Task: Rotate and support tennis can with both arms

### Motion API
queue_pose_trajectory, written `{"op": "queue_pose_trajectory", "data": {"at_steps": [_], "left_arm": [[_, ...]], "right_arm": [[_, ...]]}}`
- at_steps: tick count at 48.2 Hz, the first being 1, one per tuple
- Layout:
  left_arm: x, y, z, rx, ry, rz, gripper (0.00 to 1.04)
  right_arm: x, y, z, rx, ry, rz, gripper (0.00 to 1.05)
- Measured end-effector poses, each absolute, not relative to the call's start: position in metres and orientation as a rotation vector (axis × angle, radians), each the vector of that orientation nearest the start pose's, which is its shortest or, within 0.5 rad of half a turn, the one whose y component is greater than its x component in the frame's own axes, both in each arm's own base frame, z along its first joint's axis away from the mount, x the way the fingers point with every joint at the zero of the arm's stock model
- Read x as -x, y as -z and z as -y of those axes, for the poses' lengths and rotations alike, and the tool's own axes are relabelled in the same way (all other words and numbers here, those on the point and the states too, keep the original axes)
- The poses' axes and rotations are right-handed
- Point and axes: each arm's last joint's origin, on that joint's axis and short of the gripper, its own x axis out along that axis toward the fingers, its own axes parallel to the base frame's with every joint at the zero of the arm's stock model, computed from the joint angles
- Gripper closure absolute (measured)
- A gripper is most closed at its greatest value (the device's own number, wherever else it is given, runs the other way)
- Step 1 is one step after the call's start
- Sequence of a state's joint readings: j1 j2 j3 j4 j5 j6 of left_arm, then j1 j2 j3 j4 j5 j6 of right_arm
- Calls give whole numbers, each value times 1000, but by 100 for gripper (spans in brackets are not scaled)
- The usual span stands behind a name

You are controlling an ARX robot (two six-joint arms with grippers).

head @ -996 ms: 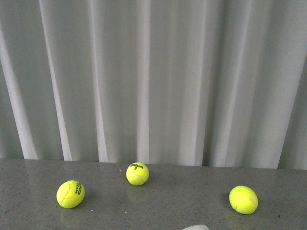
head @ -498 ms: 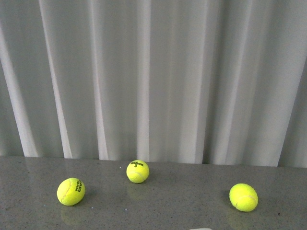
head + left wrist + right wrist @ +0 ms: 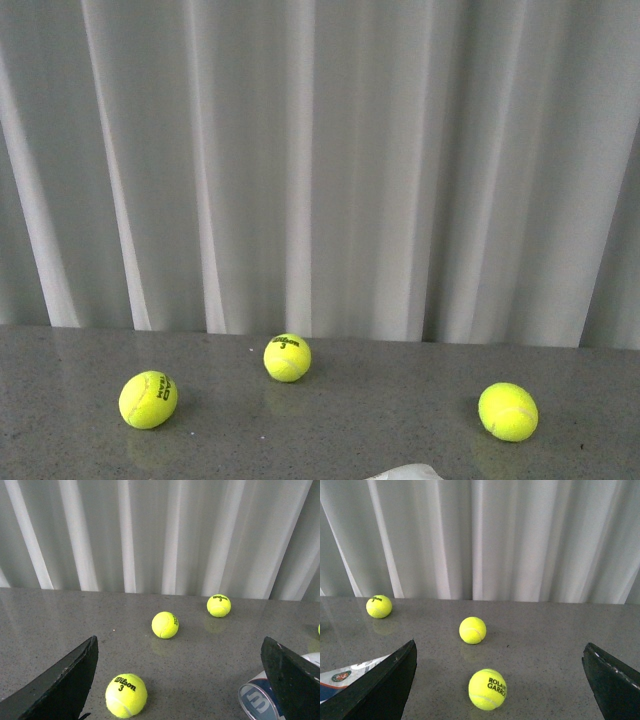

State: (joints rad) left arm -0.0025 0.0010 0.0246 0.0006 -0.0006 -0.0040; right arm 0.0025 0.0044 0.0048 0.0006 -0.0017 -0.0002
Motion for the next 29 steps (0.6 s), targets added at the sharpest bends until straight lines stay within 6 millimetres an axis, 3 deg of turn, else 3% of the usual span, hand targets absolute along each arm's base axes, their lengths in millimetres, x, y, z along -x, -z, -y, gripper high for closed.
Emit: {"op": "queue_pose_trajectory", "data": {"at_steps": [15,19,22,29], "left_arm": [[-96,-172,0,4,2,23,7],[-100,-169,-1,96,-29,-180,7],[-113,-169,-2,190,-6,-328,7],[-150,-166,-2,338,136,-465,7]], "right_arm": [[-98,-165,0,0,-4,1,7],[-98,-165,0,0,-4,1,7],[-98,-165,0,0,-5,1,7],[-98,-165,0,0,-4,1,7]]}}
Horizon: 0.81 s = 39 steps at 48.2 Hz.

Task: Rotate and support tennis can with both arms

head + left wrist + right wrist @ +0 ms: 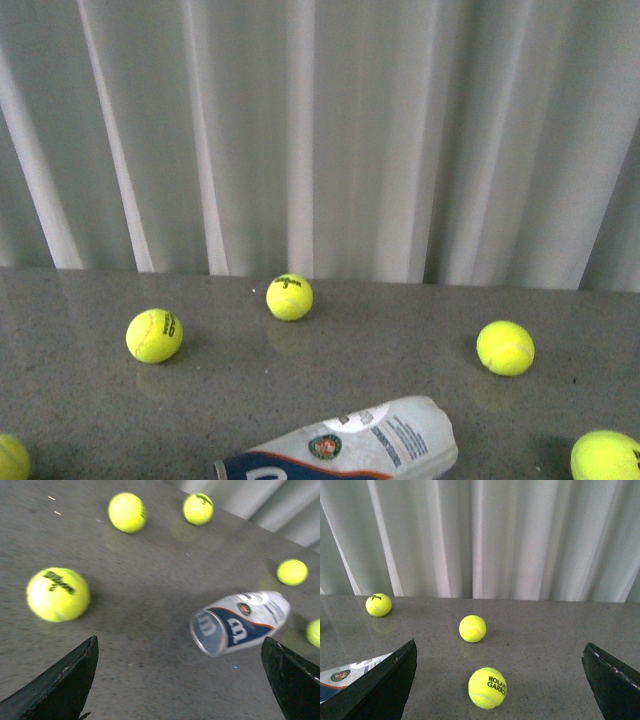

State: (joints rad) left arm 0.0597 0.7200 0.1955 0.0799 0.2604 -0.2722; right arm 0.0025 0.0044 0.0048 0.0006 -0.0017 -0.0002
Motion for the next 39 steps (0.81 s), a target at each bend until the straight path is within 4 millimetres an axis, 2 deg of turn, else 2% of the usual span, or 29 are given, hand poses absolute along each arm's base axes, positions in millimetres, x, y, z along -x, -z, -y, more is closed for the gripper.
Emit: {"op": "queue_pose_trajectory", "data": {"at_steps": [5,12,24,39], "left_arm": [[-192,-151,3,416,279,-589,7],[-229,-125,10,491,340,-714,7],[-260,-96,22,560,369,-820,7],[-276,-80,58,636,464,-879,7]], "right_arm": [[-98,-165,0,0,-4,1,7],[-98,-165,0,0,-4,2,7],[-98,-165,0,0,-4,2,7],[-98,-165,0,0,-4,2,7]]}}
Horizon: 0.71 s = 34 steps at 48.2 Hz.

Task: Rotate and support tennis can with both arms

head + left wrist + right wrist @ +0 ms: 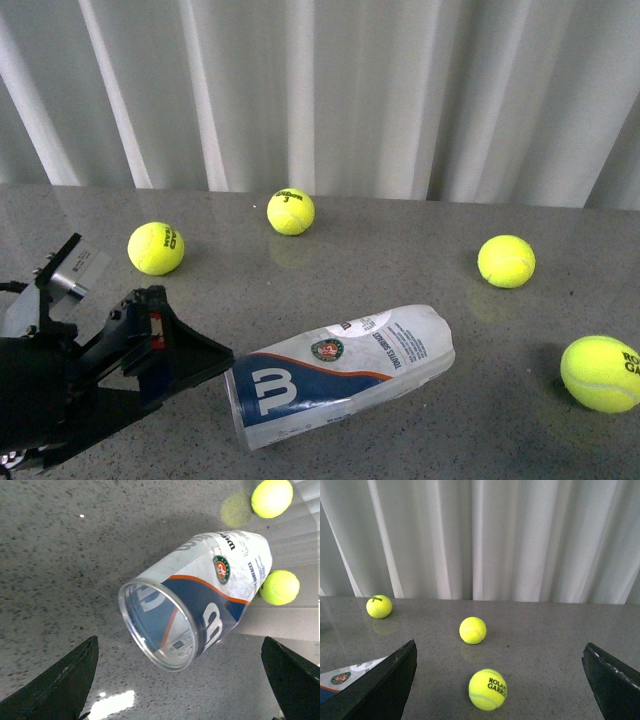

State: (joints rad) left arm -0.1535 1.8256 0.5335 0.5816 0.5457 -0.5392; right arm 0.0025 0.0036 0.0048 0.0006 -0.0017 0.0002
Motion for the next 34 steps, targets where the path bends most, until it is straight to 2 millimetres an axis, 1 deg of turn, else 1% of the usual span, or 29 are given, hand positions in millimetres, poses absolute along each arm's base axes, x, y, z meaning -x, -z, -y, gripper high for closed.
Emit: {"op": "queue_pose_trajectory", "data": {"at_steps": [8,13,23,34], "left_arm": [[-282,-76,74,720,496,-904,7],[-285,-72,80,742,501,-916,7],[-292,-65,85,787,494,-925,7],[-304,-53,87,902,468,-924,7]], "right_arm": [[-98,-165,0,0,-4,2,7],[-98,-165,0,0,-4,2,7],[-98,-165,0,0,-4,2,7],[-98,-165,0,0,-4,2,7]]}}
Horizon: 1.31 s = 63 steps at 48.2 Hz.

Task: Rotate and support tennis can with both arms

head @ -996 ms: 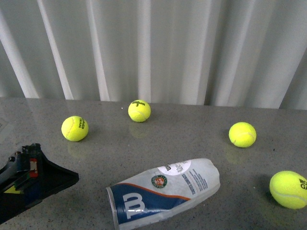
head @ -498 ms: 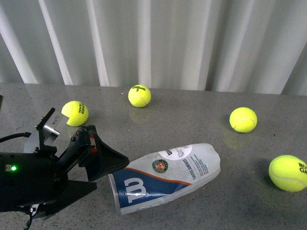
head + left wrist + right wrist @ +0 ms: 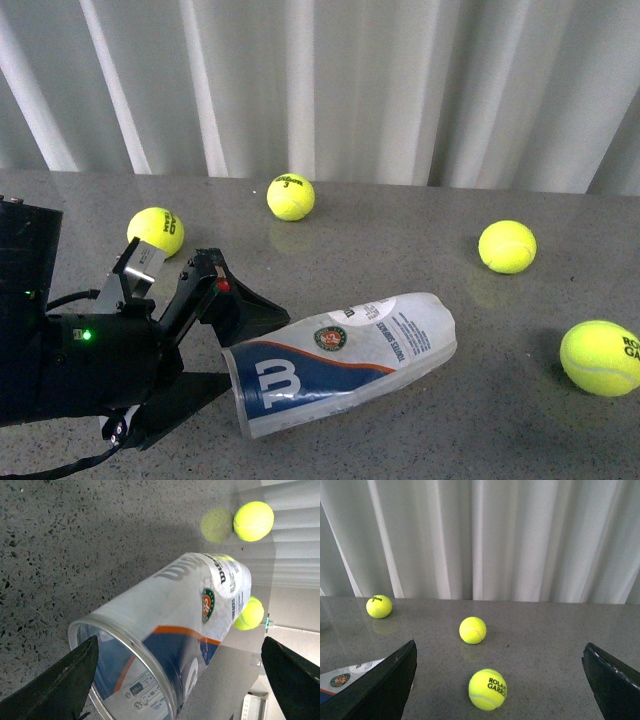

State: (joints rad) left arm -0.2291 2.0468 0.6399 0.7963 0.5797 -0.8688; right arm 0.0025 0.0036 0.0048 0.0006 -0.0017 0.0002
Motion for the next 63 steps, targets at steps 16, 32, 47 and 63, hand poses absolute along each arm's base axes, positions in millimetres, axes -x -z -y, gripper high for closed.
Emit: {"op": "queue_pose_trajectory", "data": {"at_steps": [16,32,47,63], "left_arm": [[-303,-39,88,956,401,-1032,35],[-305,-45,87,994,421,-1027,82],[-301,-73,84,1033,444,-1013,101],[-308,-189,78,572,400,-917,101]], "right_arm": [[-98,-165,0,0,-4,2,7],[-98,-165,0,0,-4,2,7],[-98,-165,0,0,-4,2,7],[-98,-165,0,0,-4,2,7]]}}
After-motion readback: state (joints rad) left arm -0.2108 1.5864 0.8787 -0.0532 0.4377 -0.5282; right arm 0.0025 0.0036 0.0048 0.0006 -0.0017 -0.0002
